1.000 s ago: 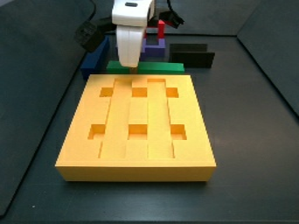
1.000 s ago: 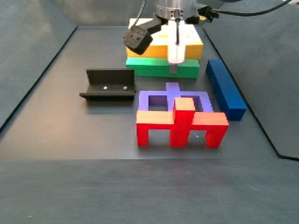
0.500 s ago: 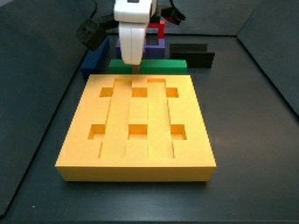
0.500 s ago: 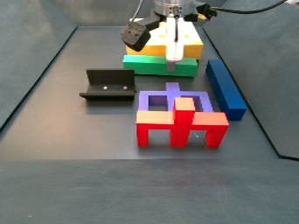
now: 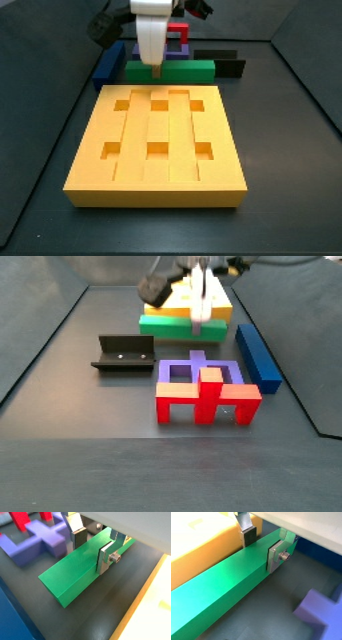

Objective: Pick up the green object. Move up. Move to above the board. Insert the green object.
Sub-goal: Move up, then move to above the board.

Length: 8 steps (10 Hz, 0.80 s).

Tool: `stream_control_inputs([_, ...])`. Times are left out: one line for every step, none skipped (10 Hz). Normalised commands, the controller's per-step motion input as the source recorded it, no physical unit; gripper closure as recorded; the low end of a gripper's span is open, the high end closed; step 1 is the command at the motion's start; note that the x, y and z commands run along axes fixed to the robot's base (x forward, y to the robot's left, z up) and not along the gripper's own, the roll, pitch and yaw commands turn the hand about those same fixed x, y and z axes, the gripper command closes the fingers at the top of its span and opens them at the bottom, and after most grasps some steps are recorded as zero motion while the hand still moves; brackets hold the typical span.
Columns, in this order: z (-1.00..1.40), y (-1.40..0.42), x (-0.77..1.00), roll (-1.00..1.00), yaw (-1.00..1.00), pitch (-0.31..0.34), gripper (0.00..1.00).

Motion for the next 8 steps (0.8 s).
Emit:
stream_control_inputs([0.47, -0.01, -0.06, -0.04, 0.01, 0.029, 1.0])
stream_control_inputs([0.19, 0.0, -0.02, -0.06, 0.01, 0.008, 1.0])
stream_control_inputs([1.4, 0.0, 0.0, 0.0, 0.0, 0.0, 1.0])
stream_control_inputs([1.4, 0.0, -0.01, 0.0, 0.0, 0.024, 1.0])
stream_control_inputs([1.4, 0.0, -0.03, -0.05, -0.01, 0.031, 1.0])
stream_control_inputs([1.4, 0.01, 0.0, -0.08, -0.01, 0.019, 1.0])
stream_control_inputs([1.4, 0.0, 0.02, -0.07, -0.01, 0.061, 1.0])
stream_control_inputs([1.4, 0.0, 0.01, -0.06, -0.01, 0.082, 1.0])
